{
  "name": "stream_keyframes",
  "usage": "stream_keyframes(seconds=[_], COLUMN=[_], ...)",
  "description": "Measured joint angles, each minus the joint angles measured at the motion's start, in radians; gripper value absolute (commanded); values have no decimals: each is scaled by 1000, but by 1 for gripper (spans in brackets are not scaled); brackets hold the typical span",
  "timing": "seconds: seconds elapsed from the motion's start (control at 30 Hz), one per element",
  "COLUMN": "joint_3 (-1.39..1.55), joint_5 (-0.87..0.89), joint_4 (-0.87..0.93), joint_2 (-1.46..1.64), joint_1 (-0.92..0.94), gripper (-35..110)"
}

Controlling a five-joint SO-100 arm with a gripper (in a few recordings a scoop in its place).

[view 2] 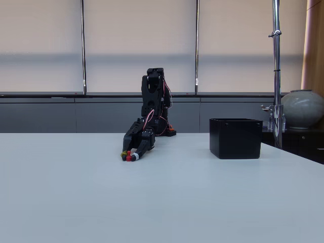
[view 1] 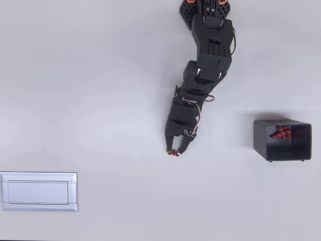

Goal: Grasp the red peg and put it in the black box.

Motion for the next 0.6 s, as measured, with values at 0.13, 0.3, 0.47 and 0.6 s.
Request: stream_keyframes(seconds=[0.13, 0.3, 0.47, 0.6], joint_3=[92, 103, -87, -221], joint_5=[-37, -52, -54, -106], joint_4=[327, 920, 1098, 1103], joint_2=[-112, -364, -592, -733], joint_1=[2, 0, -60, -133], gripper=[0, 0, 0, 0])
